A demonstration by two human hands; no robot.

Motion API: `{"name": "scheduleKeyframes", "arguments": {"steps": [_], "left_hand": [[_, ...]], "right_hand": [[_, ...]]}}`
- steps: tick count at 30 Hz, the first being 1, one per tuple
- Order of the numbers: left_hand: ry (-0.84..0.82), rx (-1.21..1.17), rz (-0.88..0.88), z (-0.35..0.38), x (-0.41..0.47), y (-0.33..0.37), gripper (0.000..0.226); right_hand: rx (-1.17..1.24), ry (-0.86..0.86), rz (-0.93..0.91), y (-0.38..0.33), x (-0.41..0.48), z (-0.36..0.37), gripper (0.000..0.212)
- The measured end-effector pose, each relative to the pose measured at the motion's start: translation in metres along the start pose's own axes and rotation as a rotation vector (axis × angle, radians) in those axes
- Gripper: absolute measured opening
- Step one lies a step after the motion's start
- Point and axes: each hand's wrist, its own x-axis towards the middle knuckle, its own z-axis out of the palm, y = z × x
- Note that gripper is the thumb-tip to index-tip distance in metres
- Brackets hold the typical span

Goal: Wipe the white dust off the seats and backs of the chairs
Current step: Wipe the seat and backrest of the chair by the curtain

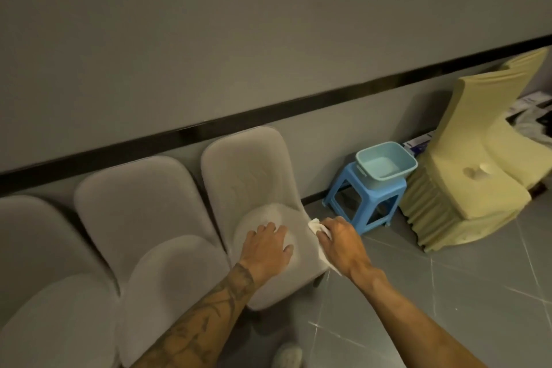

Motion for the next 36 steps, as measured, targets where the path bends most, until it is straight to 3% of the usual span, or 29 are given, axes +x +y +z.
{"name": "scheduleKeyframes", "arguments": {"steps": [22, 30, 36], "left_hand": [[-0.011, -0.07, -0.211, -0.002, 0.336, 0.205, 0.056], [-0.068, -0.135, -0.417, 0.051, 0.438, 0.256, 0.056], [-0.077, -0.188, -0.461, 0.105, 0.514, 0.26, 0.052]], "right_hand": [[-0.092, -0.146, -0.073, 0.3, 0.333, -0.136, 0.02], [-0.169, -0.252, -0.15, 0.434, 0.472, -0.135, 0.019], [-0.216, -0.341, -0.194, 0.511, 0.556, -0.079, 0.021]]}}
